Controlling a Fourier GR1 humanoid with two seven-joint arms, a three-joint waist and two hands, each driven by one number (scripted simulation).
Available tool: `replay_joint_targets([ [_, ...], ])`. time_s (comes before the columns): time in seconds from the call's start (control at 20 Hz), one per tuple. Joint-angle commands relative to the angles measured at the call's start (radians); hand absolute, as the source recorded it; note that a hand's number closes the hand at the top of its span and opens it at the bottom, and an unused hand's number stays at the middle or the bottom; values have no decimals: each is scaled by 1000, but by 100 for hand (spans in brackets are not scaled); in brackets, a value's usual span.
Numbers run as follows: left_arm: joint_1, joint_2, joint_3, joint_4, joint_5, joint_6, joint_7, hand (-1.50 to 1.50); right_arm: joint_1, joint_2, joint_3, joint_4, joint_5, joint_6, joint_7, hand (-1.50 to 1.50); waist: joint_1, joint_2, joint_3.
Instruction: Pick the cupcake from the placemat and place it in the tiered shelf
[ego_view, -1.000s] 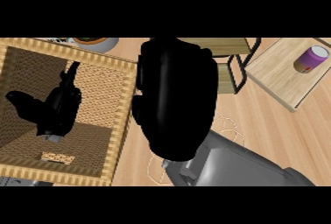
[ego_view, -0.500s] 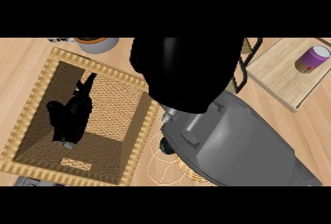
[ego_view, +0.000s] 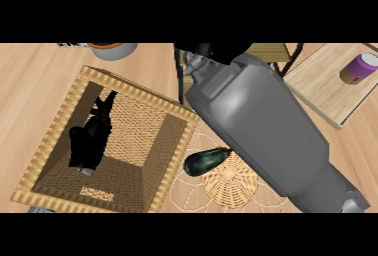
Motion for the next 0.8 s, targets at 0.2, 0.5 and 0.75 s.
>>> replay_joint_targets([
  [0.2, 35, -33, -39, 49, -45, -29, -125, 0, 8, -11, -50, 128, 49, -148, -102, 150, -1, 2, 0],
  [0.5, 0, -8, -29, 12, -26, -28, -72, 0, 55, 3, -167, 139, -26, -429, -147, 150, 10, 9, 2],
  [0.75, 29, 38, 6, -22, 10, -67, -70, 0, 36, -12, -228, 249, -90, -523, -254, 150, 11, 4, 1],
])
